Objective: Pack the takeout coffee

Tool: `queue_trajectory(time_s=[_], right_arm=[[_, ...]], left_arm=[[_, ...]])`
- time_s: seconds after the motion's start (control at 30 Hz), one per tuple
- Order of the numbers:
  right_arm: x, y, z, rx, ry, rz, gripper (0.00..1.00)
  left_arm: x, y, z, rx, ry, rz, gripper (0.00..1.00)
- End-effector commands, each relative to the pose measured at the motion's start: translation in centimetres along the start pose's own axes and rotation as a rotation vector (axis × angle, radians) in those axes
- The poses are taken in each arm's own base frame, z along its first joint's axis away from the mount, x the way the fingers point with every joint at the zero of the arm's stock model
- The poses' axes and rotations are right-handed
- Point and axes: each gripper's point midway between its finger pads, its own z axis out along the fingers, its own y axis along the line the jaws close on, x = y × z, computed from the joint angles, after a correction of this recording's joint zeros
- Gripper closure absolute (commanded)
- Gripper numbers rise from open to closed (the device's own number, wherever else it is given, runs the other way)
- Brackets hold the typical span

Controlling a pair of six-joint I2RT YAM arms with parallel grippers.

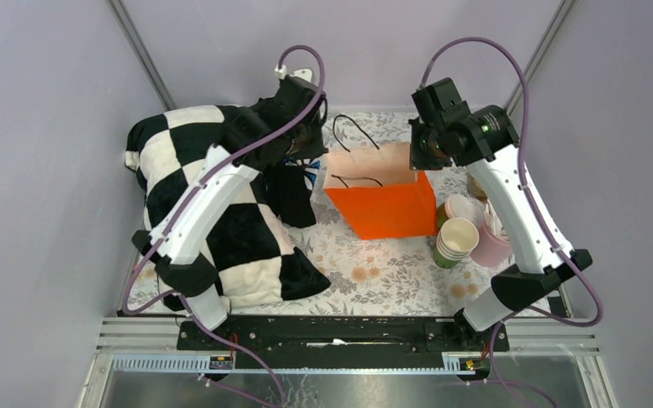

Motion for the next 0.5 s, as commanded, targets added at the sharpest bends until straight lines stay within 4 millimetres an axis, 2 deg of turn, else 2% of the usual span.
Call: queue_trajectory(time_s=[0.0,0.03,0.07,0.17,0.27,0.37,0.47], right_arm=[[2.5,0.9,-0.4,-0.075,0.042,0.076,1.0],[3.0,1.0,-0.1,-0.083,0.05,0.093,1.0],[3.3,1.1,0.4,-0.089,0.056,0.107,1.0],[4.0,2.0,1.3,-0.139,0.079,0.124,1.0],[4.1,2.6,1.4,-0.168,0.083,0.125,1.0],[4.0,2.6,1.5,-0.171,0.074,0.112,1.0],[4.3,2.5,1.9,-0.171,0.078,0.096,1.0]], left_arm=[[-1.5,-0.1,-4.4,0.083,-0.07,-0.069,0.82],[-0.9,0.0,-4.1,0.081,-0.057,-0.063,0.68],[-0.2,0.1,-3.7,0.083,-0.043,-0.056,0.61],[1.9,0.5,-2.1,0.074,0.014,-0.043,0.48],[3.2,0.8,-0.8,0.06,0.048,-0.026,0.34],[3.7,0.5,0.1,0.072,0.075,-0.008,0.26],[3.0,0.4,0.5,0.076,0.064,-0.012,0.22]])
